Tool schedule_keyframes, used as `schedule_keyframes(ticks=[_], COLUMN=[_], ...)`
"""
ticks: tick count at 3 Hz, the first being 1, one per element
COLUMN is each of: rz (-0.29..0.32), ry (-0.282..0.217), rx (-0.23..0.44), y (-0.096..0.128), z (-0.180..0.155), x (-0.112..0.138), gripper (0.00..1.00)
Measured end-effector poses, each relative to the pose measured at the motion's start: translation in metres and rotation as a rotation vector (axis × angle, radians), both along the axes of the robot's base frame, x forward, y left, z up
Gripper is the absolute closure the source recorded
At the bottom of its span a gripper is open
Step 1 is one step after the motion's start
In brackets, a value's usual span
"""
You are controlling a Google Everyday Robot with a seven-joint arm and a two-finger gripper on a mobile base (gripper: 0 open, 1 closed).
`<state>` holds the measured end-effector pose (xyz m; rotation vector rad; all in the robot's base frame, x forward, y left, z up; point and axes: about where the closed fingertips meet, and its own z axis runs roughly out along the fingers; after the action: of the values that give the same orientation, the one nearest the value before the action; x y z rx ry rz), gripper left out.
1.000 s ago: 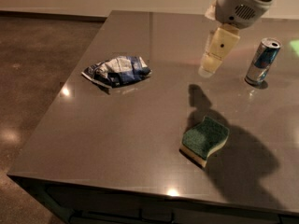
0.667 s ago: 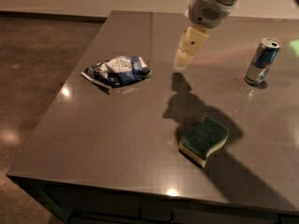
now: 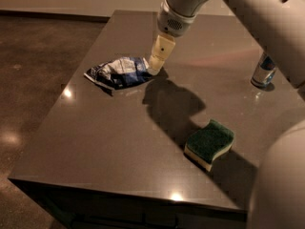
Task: Pick blue chip bag
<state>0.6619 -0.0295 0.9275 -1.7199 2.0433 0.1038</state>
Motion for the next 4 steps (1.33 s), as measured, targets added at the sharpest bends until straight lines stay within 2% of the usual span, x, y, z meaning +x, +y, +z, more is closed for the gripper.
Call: schedule_keyframes(ticks=[1,2,4], rz=[0.037,0.056,0.093], ry=[0.043,0.072,0.085], rx=[-0.018,-0.035,-0.068], y=[0.031,0.044,0.073], z=[-0.031,-0.050,-0.065], x=[0.014,0.016,0.021], gripper=[0.00,0.00,0.00])
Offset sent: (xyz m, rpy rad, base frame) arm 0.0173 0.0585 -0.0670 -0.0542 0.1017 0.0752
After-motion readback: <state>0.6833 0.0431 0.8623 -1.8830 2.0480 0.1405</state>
